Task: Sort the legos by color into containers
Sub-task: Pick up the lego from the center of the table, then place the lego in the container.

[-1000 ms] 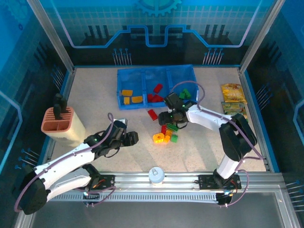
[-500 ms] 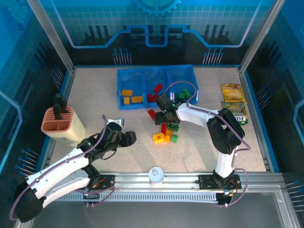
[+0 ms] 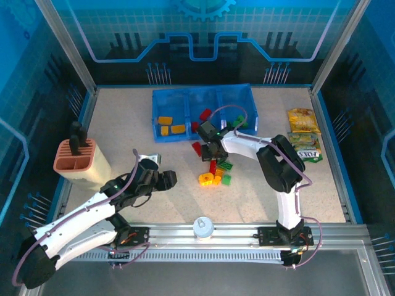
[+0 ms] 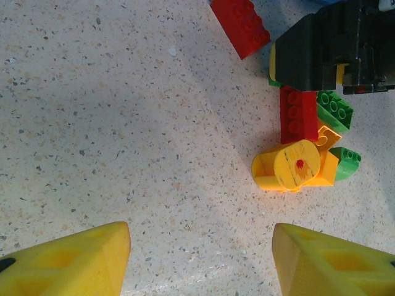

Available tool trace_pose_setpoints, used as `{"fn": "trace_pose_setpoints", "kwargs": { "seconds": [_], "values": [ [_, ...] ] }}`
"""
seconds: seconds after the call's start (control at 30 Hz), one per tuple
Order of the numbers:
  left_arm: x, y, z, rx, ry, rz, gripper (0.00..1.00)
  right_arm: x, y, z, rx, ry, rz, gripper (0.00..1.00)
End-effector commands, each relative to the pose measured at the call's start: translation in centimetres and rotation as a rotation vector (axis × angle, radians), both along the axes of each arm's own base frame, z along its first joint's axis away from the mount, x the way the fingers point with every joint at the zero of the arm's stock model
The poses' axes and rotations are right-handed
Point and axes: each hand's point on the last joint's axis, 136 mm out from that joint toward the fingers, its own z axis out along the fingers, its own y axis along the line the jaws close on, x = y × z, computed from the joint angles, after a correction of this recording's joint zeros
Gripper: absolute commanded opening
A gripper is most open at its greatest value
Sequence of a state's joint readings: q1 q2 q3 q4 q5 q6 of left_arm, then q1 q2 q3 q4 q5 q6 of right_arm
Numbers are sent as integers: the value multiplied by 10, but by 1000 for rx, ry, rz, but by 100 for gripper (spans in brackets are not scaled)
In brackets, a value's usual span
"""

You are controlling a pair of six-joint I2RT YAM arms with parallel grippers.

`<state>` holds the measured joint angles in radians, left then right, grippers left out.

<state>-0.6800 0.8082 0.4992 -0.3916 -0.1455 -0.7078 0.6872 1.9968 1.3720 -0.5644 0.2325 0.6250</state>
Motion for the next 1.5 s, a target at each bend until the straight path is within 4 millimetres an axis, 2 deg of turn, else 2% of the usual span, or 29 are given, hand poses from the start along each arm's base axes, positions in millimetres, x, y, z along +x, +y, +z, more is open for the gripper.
{"fn": "trace_pose_setpoints", "kwargs": {
  "seconds": [0.0, 0.13, 0.23, 0.33, 0.47, 0.6, 0.73, 0.9, 1.0, 1.13, 1.2, 1.23, 1.27, 1.3, 1.47],
  "values": [
    [-4, 6, -6, 28, 5, 8, 63, -6, 7, -3, -24, 20, 27, 46],
    [-3, 6, -7, 31, 5, 7, 64, -5, 7, 8, -24, -2, 35, 39],
    [-2, 4, -7, 31, 7, 3, 64, -3, 5, 28, -22, -38, 37, 38],
    [0, 3, -7, 37, 8, -1, 64, 1, -3, 56, -21, -104, 28, 38],
    [1, 2, -8, 43, 10, -6, 63, 12, -27, 92, 4, -189, -13, 38],
    [1, 0, -9, 42, 13, -9, 63, 33, -69, 112, 18, -231, -95, 39],
    [2, -1, -9, 39, 11, -9, 63, 60, -104, 114, 54, -224, -168, 40],
    [3, -2, -7, 37, 15, -13, 63, 98, -135, 108, 60, -216, -236, 40],
    [3, -3, -5, 39, 15, -14, 63, 121, -139, 105, 63, -201, -244, 40],
    [3, -1, -2, 48, 12, -14, 63, 145, -133, 100, 44, -191, -229, 41],
    [3, 0, -1, 52, 10, -13, 63, 153, -132, 100, 34, -187, -225, 45],
    [3, 0, 0, 54, 11, -13, 63, 156, -130, 101, 38, -186, -212, 52],
    [3, 1, 0, 56, 10, -14, 63, 158, -127, 103, 38, -202, -198, 66],
    [3, 1, 1, 57, 8, -11, 63, 157, -129, 109, 19, -234, -206, 74],
    [2, 3, -1, 61, 4, -11, 64, 139, -131, 136, 33, -331, -209, 79]
  ]
}}
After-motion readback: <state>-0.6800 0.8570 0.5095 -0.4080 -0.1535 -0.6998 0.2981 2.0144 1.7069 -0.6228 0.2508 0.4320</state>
